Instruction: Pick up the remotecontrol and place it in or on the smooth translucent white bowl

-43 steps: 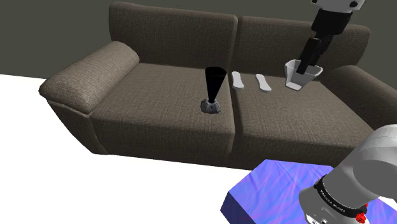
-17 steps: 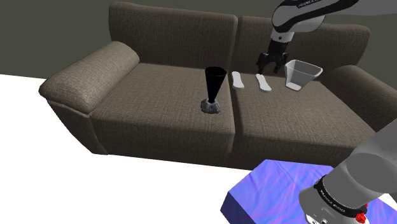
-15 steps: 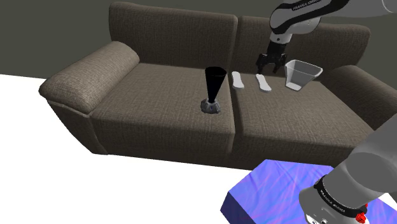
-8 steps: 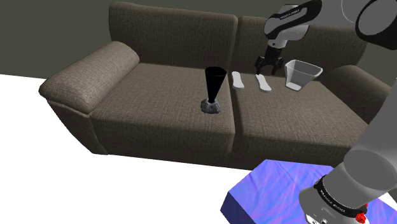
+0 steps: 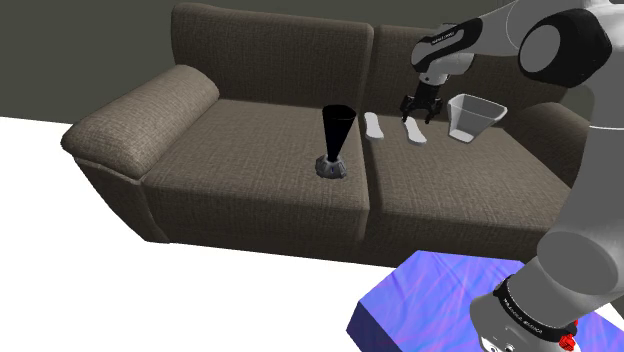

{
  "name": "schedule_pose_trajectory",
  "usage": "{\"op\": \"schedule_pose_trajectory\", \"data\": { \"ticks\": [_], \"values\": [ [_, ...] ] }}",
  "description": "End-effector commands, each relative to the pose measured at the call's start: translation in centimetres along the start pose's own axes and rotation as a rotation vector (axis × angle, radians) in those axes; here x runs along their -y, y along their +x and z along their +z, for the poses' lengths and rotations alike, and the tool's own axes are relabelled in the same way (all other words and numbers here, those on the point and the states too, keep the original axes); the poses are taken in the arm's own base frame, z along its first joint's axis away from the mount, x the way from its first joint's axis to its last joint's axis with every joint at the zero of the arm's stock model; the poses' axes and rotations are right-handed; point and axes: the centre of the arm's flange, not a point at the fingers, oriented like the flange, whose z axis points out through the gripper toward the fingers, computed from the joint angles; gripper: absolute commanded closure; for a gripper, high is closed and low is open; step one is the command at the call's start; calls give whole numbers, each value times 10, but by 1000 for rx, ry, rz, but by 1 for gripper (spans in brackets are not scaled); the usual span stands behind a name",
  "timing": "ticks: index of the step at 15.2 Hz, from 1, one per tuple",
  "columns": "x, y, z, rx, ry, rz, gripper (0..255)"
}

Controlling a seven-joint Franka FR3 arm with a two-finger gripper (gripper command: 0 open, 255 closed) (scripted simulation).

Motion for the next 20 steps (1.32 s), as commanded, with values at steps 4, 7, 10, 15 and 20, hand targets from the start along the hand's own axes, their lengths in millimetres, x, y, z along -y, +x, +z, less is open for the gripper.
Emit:
{"op": "schedule_pose_trajectory", "data": {
  "ticks": [4,7,10,15,20],
  "values": [
    [-1,2,29,0,0,1,0],
    [-1,2,29,0,0,1,0],
    [-1,2,29,0,0,1,0],
    [-1,2,29,0,0,1,255],
    [-1,2,29,0,0,1,255]
  ]
}}
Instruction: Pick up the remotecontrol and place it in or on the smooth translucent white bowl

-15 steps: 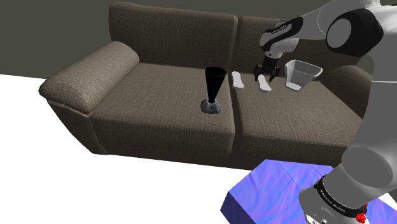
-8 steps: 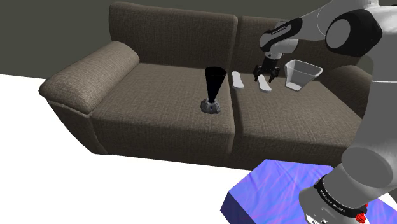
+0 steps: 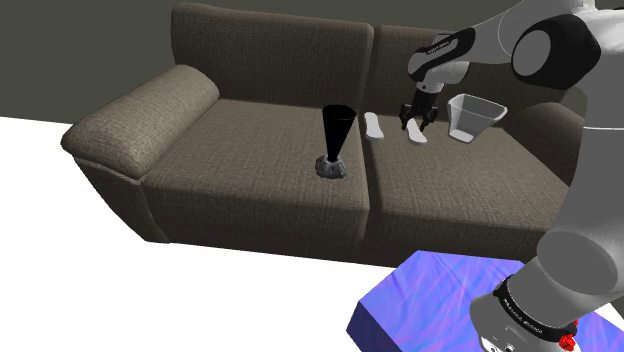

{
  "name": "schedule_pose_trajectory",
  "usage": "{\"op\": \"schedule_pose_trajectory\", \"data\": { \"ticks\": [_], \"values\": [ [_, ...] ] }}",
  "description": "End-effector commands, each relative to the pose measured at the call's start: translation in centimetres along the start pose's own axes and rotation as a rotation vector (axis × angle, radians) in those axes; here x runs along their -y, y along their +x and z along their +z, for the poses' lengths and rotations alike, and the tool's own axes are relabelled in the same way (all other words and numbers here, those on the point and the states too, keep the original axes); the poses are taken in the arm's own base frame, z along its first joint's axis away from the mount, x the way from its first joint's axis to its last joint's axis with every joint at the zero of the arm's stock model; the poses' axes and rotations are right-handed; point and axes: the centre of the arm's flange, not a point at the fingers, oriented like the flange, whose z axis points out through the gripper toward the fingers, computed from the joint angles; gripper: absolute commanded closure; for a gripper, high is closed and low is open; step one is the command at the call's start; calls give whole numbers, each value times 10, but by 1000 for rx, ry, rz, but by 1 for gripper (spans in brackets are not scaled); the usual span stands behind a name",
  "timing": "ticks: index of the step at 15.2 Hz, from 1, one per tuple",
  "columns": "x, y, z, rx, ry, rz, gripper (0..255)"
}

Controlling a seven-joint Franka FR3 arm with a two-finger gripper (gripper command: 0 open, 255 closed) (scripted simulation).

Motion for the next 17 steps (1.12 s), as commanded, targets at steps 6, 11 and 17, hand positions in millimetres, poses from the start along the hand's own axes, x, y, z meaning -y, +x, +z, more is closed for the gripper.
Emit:
{"op": "schedule_pose_trajectory", "data": {
  "ticks": [6,11,17],
  "values": [
    [0,0,-21,0,0,0,255],
    [1,0,-48,0,0,0,255],
    [1,0,-79,0,0,0,255]
  ]
}}
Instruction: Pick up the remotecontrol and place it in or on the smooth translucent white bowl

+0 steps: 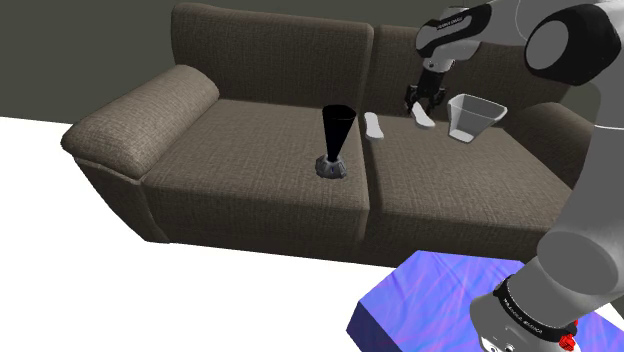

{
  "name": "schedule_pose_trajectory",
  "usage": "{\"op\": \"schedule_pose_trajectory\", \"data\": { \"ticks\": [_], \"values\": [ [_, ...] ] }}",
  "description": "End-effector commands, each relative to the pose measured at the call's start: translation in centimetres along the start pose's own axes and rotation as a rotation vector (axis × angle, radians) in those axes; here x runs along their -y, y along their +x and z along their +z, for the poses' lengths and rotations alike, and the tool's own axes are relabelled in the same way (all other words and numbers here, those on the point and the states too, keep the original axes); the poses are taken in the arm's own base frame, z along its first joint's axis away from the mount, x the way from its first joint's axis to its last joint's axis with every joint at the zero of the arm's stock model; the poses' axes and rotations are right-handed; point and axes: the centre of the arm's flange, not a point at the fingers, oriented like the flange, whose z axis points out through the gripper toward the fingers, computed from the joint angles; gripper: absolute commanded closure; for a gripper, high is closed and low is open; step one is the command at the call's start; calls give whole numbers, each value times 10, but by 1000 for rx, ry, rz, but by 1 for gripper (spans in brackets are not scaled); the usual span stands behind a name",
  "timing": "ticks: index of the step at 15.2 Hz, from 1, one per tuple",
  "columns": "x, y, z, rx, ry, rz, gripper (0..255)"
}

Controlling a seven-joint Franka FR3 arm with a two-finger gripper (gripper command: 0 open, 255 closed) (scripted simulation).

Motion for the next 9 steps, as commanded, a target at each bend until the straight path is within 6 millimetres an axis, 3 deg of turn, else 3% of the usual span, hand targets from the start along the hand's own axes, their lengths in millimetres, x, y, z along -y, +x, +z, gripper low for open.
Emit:
{"op": "schedule_pose_trajectory", "data": {
  "ticks": [1,9],
  "values": [
    [-1,0,-12,0,0,0,255],
    [0,0,-54,0,0,0,255]
  ]
}}
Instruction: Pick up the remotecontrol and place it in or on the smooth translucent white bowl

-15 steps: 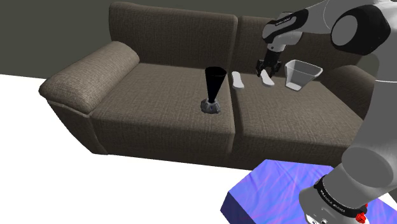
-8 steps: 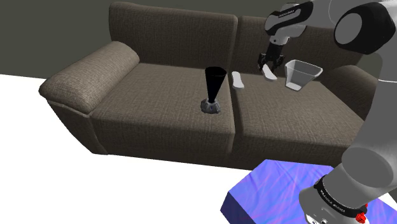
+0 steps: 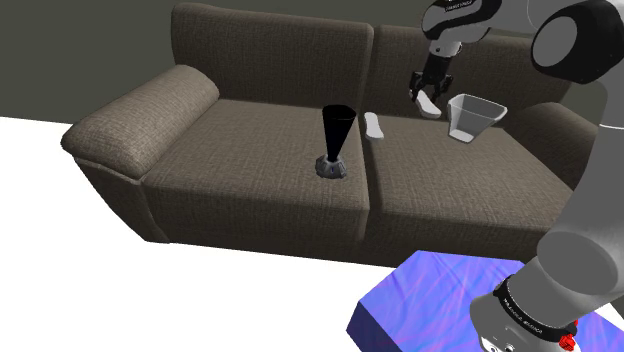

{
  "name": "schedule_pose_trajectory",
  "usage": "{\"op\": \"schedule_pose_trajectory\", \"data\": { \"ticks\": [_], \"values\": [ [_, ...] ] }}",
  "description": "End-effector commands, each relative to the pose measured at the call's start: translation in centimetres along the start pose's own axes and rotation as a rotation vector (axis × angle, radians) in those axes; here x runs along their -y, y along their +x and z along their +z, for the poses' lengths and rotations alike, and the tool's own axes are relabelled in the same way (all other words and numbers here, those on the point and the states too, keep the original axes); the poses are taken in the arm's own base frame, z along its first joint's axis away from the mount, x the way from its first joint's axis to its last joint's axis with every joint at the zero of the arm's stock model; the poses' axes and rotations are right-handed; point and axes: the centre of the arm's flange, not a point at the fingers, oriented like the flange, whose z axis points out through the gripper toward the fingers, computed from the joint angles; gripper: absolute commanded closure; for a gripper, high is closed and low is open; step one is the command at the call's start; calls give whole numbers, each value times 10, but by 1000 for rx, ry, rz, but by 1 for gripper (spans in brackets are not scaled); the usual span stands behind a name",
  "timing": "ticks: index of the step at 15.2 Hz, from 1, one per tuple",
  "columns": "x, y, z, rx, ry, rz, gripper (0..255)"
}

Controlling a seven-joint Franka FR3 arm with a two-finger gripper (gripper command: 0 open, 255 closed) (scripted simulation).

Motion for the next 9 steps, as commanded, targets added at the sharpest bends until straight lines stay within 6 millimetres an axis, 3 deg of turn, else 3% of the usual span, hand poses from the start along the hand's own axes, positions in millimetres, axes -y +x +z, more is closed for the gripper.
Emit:
{"op": "schedule_pose_trajectory", "data": {
  "ticks": [1,9],
  "values": [
    [1,0,-11,0,0,0,255],
    [2,1,-53,0,0,0,255]
  ]
}}
